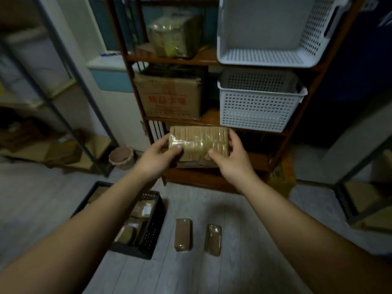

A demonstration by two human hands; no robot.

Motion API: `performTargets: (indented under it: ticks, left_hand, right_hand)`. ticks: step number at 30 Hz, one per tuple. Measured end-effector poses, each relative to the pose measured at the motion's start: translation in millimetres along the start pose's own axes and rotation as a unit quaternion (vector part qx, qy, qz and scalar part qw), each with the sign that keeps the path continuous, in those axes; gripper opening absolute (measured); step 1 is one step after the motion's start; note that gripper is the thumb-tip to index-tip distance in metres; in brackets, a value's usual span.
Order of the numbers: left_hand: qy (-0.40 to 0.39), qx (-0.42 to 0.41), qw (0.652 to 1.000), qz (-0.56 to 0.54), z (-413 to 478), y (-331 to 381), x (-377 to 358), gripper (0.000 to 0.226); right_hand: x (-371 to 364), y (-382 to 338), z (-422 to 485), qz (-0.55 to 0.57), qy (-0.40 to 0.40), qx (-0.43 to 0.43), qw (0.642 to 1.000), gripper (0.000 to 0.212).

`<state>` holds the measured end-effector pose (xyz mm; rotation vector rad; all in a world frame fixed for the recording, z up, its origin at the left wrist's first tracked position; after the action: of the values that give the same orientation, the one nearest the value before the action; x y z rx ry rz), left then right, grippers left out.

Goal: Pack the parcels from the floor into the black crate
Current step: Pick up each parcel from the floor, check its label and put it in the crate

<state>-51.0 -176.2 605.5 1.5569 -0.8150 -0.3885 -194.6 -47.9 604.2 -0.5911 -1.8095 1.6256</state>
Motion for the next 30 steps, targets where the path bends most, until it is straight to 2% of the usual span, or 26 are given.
performTargets:
  ticks: [3,4,6,10,12,16,18,21,27,30]
  left_hand:
    - [-0.046,0.007,0.999,0.019,-24,17,44,0.073]
    - [-0.050,0.011,0.998,0.024,-32,20,62,0.076]
    - [-0.036,0.008,0.999,0.034,-47,18,102,0.070]
    - [0.040,-0.007,0.996,0.081,-71,-7,194,0.062]
    - [0.042,-0.019,0.998,0.052,-80,-21,236,0.056]
    - [0.028,-0.015,0.999,0.028,-88,-46,304,0.064]
    - [0.044,0.005,0.999,0.010,-82,-57,328,0.060]
    - [0.062,0.034,0.997,-0.002,-69,-73,349,0.059]
    - [0.044,0.059,0.997,-0.003,-17,-98,383,0.072]
    - [0.065,0.063,0.996,-0.004,12,-102,399,0.073]
  right_hand:
    - [-36,-31,-18,0.003,-0.029,0.037,0.999,0.085]
    - [-51,-39,-24,-0.003,-0.036,0.046,0.998,0.084]
    - [-86,-50,-30,-0.009,-0.043,0.059,0.997,0.079]
    - [-179,-57,-46,0.029,-0.053,0.054,0.997,0.063]
    - [-223,-56,-55,0.060,-0.042,0.048,0.996,0.056]
    - [-295,-53,-70,0.073,-0.049,0.038,0.995,0.049]
    - [-323,-51,-73,0.054,-0.097,0.027,0.993,0.058]
    - [-355,-45,-63,0.040,-0.144,-0.005,0.989,0.083]
    - [-397,-39,-6,0.042,-0.125,-0.001,0.991,0.078]
    - [-424,-31,29,0.040,-0.133,-0.007,0.990,0.085]
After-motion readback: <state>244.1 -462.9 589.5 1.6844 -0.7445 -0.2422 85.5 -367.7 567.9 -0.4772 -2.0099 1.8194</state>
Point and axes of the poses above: each hand's wrist, its own z-axis towards the middle knuckle, its own x-axis out of the back of the hand, y = z × x, the point moved 5 cm from there along z, towards the middle knuckle, and after that the axes turned 3 degrees about z, right-handed, at the moved point
